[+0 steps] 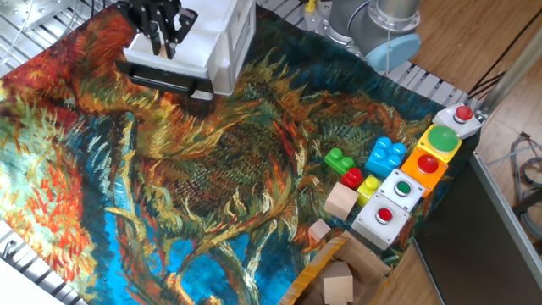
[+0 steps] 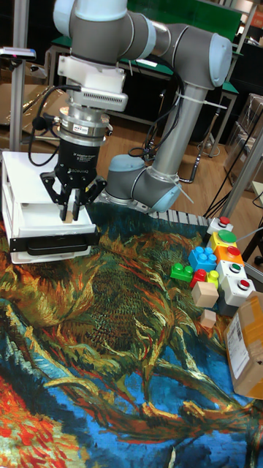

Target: Put things in the drawer

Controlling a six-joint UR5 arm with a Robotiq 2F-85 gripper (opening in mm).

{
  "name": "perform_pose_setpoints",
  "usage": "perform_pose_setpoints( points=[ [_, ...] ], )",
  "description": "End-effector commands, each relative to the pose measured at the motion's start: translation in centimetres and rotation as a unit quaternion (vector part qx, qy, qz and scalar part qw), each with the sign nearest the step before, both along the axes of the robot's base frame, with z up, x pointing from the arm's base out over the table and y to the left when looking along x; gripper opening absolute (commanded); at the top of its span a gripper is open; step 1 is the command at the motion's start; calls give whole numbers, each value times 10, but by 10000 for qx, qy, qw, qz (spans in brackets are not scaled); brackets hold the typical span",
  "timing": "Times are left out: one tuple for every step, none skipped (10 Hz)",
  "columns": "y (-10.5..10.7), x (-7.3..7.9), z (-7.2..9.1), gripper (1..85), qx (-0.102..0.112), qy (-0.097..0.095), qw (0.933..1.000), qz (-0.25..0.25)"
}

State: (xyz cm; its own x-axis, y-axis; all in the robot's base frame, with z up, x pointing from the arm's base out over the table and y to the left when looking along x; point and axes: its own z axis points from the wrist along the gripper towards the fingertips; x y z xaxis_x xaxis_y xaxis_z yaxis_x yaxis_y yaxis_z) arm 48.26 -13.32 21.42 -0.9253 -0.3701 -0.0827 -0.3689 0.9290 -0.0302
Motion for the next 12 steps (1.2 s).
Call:
perform_pose_setpoints(
  points=[
    [-17, -14, -10, 13, 10, -17, 10000, 13],
    [-23, -19, -15, 13, 8, -33, 10000, 36],
    [-25, -23, -18, 13, 55, -33, 10000, 20],
    [-25, -25, -23, 13, 72, -33, 10000, 5],
    [-24, -23, -31, 13, 72, -79, 9999, 5],
    [-24, -21, -36, 13, 70, -86, 9999, 28],
    [-23, -19, -41, 13, 77, -86, 9999, 35],
    [-23, -18, -45, 13, 99, -79, 9999, 43],
    [-21, -20, -49, 13, 137, -48, 9999, 43],
    [-22, -21, -52, 13, 129, -41, 9999, 50],
    [-23, -22, -55, 13, 135, -49, 9999, 66],
    [-21, -19, -58, 13, 159, -95, 9998, 57]
  ],
)
